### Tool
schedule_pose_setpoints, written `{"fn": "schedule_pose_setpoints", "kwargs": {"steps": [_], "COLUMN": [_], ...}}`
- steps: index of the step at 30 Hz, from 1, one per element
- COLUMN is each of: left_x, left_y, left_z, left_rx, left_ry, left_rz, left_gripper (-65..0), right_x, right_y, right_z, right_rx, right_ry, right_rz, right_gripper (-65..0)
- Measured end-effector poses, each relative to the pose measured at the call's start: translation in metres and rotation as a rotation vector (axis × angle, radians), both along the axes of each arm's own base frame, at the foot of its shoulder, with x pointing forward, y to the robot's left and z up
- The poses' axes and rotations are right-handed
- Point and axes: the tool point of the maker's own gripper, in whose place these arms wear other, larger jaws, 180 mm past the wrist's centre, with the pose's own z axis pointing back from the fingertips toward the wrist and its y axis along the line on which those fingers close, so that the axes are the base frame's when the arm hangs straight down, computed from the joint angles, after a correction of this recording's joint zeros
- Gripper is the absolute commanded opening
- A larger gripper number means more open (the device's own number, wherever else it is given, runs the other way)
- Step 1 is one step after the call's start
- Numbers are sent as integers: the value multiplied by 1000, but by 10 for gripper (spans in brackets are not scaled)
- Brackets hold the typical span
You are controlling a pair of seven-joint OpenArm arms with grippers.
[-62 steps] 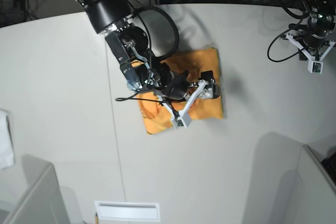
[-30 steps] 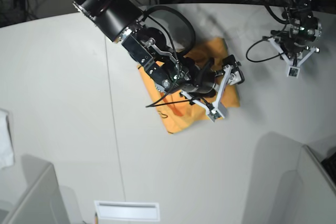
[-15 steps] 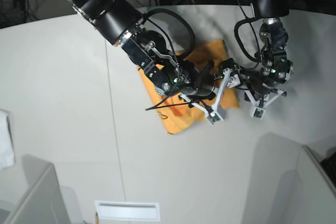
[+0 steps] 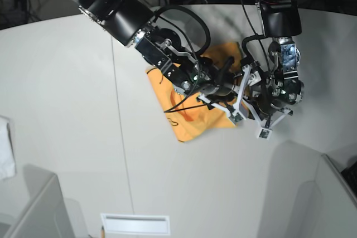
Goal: Fold the T-shirt properly
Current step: 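Adjust the folded layers with the right gripper, left gripper assisting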
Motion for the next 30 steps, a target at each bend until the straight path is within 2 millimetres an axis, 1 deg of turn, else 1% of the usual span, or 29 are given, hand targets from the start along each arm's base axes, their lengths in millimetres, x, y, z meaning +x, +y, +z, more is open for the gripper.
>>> {"fn": "schedule_pose_setpoints", "kwargs": {"steps": [3,5,6,7,8,9,11,13,14,15,16,17,18,19,20,22,23,25,26,28,30], "left_x": [-1,-3,-5,-6,-6,-7,-13,-30,-42,-52,-61,-69,-75,-78,-80,-88,-93,-104,-107,-106,-100], "left_y": [1,8,11,14,17,21,38,70,87,104,122,135,143,147,147,145,146,146,145,142,128], "left_z": [1,1,1,2,2,2,5,12,15,18,22,28,34,39,44,47,45,38,35,35,33], "left_rx": [-2,9,10,7,10,14,-18,-49,-38,-26,-10,-11,-13,-20,-31,-39,-32,-24,-25,-30,-49], "left_ry": [-4,-1,4,2,0,5,1,-9,5,14,10,-4,-17,-32,-50,-63,-52,-21,-10,-13,-23], "left_rz": [5,0,-9,-7,-4,-1,54,139,158,187,217,242,256,267,272,270,270,270,268,269,252], "left_gripper": [-650,-650,-650,-650,-650,-650,-650,-650,-650,-650,-650,-650,-650,-650,-650,-650,-650,-650,-650,-650,-650], "right_x": [-3,-4,-6,-5,-7,-7,-1,9,16,24,29,33,37,42,49,66,73,81,81,72,65], "right_y": [2,3,4,7,15,19,18,6,-3,-14,-25,-35,-42,-47,-52,-76,-89,-110,-115,-111,-104], "right_z": [-1,8,17,31,51,63,70,67,63,57,51,45,42,43,46,49,49,40,35,31,28], "right_rx": [-5,10,23,51,115,129,152,126,105,77,46,28,24,38,60,67,65,26,12,6,21], "right_ry": [-8,-26,-49,-89,-113,-135,-130,-130,-133,-140,-146,-131,-110,-93,-85,-92,-100,-90,-68,-14,16], "right_rz": [8,19,39,48,73,82,53,13,-15,-52,-78,-108,-136,-165,-200,-278,-314,-371,-379,-356,-348], "right_gripper": [-126,-126,-126,-126,-126,-128,-128,-147,-179,-231,-299,-390,-500,-603,-650,-650,-650,-650,-650,-650,-650]}}
